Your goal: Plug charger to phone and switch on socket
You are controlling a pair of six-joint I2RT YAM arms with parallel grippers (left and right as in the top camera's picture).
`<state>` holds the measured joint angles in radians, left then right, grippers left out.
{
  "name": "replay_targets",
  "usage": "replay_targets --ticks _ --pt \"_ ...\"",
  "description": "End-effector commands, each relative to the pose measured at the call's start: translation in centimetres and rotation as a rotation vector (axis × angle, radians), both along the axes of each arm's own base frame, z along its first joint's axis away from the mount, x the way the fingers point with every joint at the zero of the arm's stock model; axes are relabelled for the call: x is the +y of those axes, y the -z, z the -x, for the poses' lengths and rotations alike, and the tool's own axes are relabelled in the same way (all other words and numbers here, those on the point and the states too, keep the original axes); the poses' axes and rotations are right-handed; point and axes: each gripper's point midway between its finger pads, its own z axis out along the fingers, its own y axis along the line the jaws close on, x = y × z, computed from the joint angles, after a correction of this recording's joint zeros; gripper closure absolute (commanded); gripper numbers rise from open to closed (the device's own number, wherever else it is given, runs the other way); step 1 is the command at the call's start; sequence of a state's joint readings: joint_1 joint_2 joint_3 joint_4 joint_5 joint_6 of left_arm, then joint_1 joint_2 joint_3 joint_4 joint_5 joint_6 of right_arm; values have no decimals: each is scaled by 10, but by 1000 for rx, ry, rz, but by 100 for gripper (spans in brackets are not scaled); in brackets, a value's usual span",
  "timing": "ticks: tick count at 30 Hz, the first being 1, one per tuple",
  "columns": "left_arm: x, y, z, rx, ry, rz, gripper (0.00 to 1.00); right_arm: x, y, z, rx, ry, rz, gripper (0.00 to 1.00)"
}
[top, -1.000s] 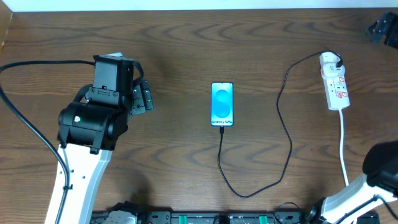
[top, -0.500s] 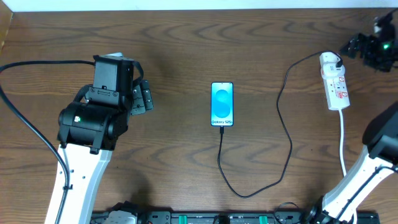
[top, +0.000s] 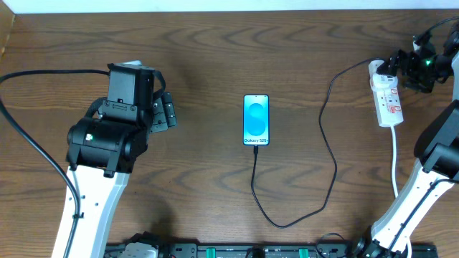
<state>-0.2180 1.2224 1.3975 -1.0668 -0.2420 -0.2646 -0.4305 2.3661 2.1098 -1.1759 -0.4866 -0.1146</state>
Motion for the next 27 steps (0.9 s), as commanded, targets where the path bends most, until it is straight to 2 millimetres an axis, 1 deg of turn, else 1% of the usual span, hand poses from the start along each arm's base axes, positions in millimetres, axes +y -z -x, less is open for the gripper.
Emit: replay_targets --ticks 1,4,13,19,23,25,27 --pt "1 -2 0 -3 0 -10 8 10 7 -3 -8 -31 -13 1" --pt "1 -2 0 -3 0 -10 8 16 13 -2 3 -41 -18 1" --pt "1 -2 0 -3 0 -10 8 43 37 3 37 -89 -31 1" --pt "1 -2 0 -3 0 -10 8 50 45 10 73 -102 -18 1" --pt "1 -2 0 -3 0 -10 8 50 47 11 79 -99 -16 1" --pt "1 -2 0 -3 0 -10 8 44 49 10 79 -96 20 1" --pt "1 -2 0 -3 0 -10 8 33 50 8 87 -88 79 1"
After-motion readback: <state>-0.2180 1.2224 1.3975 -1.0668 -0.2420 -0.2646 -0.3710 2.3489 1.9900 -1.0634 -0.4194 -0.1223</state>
